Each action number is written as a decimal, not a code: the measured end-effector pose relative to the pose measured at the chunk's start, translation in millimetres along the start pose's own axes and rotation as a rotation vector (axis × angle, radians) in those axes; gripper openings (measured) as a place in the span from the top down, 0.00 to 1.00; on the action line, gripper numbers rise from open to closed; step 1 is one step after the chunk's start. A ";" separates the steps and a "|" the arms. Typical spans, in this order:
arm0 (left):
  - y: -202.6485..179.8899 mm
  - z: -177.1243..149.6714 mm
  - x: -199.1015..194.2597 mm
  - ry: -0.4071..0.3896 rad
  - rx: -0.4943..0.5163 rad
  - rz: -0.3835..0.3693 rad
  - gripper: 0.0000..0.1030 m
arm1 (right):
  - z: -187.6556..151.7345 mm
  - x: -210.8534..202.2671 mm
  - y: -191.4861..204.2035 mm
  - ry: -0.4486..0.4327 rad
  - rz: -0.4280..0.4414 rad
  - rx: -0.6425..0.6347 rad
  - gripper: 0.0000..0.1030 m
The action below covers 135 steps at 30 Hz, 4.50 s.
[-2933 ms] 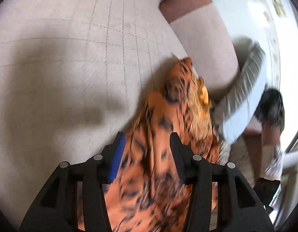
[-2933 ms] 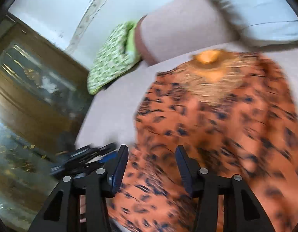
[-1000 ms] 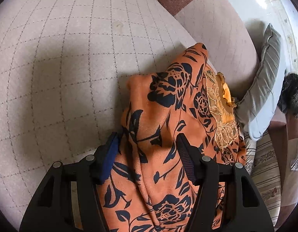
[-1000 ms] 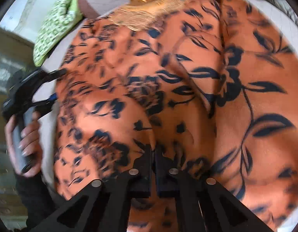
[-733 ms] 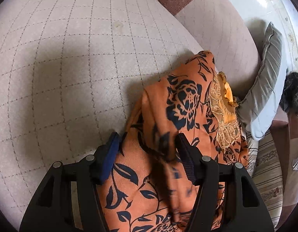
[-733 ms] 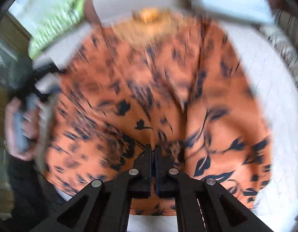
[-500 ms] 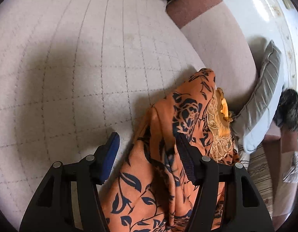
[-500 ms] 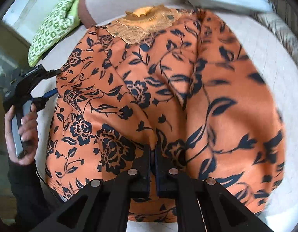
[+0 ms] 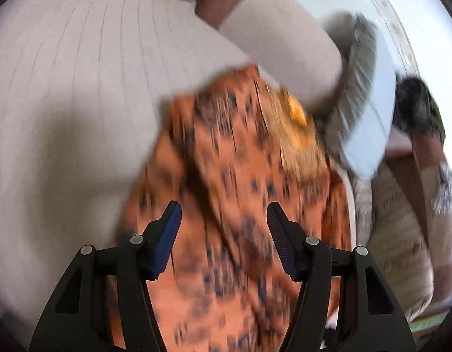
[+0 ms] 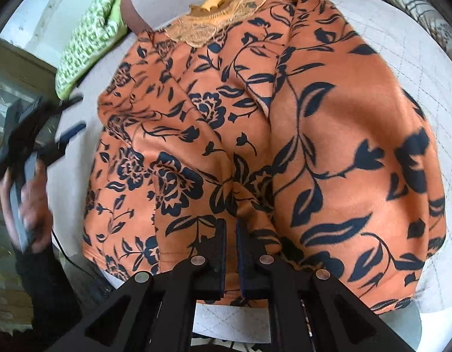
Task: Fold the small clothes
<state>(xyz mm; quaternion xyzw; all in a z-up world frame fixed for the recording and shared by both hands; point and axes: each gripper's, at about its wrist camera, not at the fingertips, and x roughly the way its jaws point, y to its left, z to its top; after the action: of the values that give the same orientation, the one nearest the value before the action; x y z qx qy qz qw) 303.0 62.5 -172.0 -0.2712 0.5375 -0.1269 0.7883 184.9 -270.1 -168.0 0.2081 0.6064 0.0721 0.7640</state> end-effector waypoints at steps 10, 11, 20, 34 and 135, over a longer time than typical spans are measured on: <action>-68.0 -136.2 47.5 0.250 0.192 0.021 0.41 | -14.5 -25.4 -18.7 -0.129 0.158 0.026 0.68; -73.4 -138.4 55.5 0.248 0.213 0.060 0.41 | -11.6 -26.6 -16.5 -0.145 0.129 -0.004 0.60; -99.5 -158.8 72.7 0.237 0.370 0.249 0.99 | -4.2 5.4 -24.8 -0.065 0.056 -0.015 0.92; -91.6 -187.7 37.6 0.278 0.385 0.192 0.98 | -24.7 -14.2 -55.8 -0.107 0.241 0.142 0.92; -230.7 -157.5 63.9 0.428 0.391 -0.195 0.37 | -95.5 -133.9 -44.5 -0.385 0.195 -0.082 0.96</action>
<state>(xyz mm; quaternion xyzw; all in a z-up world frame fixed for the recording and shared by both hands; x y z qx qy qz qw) 204.7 -204.0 -134.9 -0.1315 0.6283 -0.3573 0.6785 53.2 -336.8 -83.0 0.2444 0.4229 0.1290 0.8630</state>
